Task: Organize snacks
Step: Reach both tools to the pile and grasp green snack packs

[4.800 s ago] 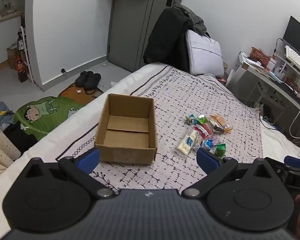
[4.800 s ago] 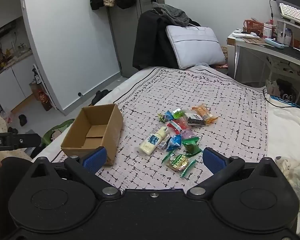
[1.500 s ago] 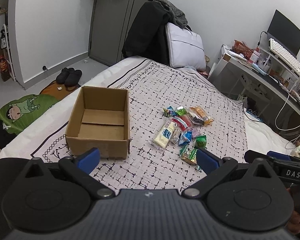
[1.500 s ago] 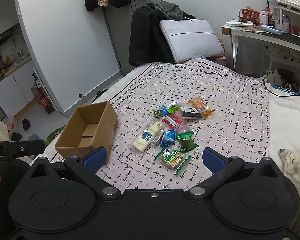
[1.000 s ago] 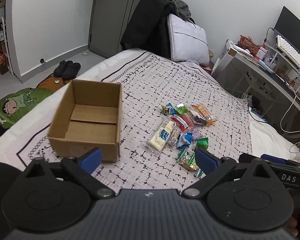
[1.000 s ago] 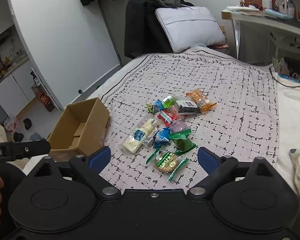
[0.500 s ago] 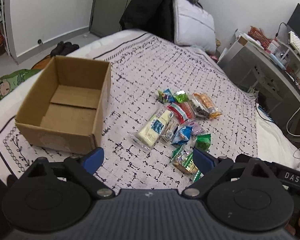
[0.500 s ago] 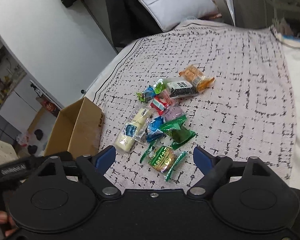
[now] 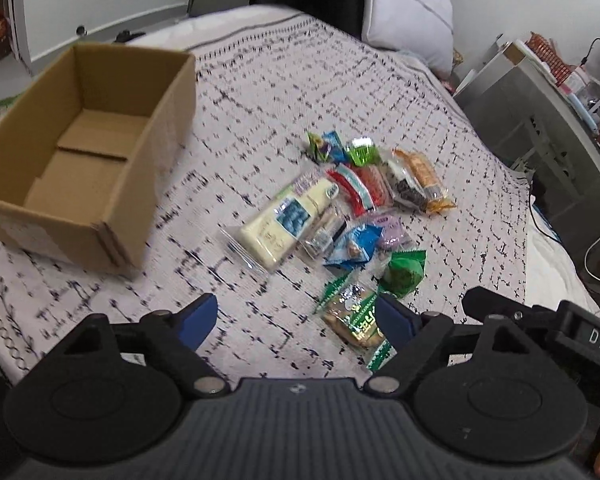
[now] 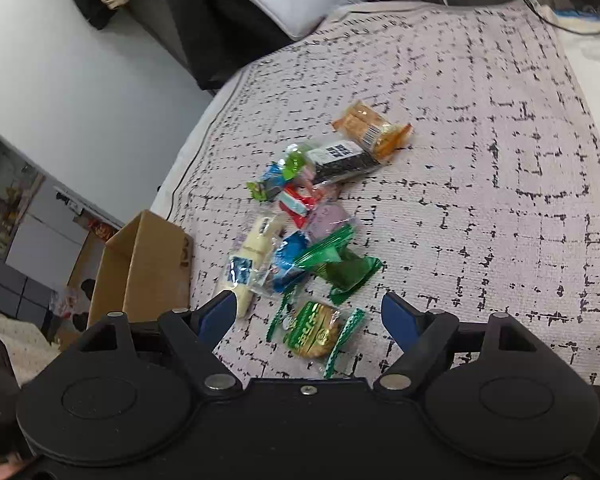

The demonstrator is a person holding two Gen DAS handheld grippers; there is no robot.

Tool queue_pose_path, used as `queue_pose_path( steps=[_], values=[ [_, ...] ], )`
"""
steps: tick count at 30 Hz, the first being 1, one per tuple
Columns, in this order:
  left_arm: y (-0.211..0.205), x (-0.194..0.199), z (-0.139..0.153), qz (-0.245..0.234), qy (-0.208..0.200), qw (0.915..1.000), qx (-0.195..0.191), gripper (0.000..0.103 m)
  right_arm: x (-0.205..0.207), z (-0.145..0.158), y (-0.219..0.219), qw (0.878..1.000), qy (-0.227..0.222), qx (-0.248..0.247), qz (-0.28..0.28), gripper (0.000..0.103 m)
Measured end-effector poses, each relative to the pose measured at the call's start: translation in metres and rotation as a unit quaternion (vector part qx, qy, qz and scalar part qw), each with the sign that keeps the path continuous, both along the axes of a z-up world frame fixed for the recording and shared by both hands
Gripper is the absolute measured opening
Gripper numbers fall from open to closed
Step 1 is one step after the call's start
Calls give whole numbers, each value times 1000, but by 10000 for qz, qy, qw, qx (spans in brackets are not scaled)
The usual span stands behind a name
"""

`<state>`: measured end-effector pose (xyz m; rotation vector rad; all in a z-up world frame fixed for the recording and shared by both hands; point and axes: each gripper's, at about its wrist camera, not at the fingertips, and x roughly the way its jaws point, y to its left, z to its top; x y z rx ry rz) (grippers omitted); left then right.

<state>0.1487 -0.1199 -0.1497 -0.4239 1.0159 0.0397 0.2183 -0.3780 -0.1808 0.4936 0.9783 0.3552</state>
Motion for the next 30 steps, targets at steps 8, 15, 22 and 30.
queue_pose_path(
  steps=[8, 15, 22, 30],
  values=[
    [-20, 20, -21, 54, 179, 9998, -110, 85, 17, -13, -7, 9994, 190, 141, -234, 78],
    [-36, 35, -39, 164, 309, 9990, -269, 85, 26, -27, -12, 9982, 408, 215, -374, 77],
    [-51, 49, -59, 299, 513, 9976, -367, 81, 40, -40, -11, 9970, 562, 215, -496, 71],
    [-51, 54, -69, 487, 641, 9961, -372, 54, 54, -52, -1, 9967, 666, 320, -324, 71]
  ],
)
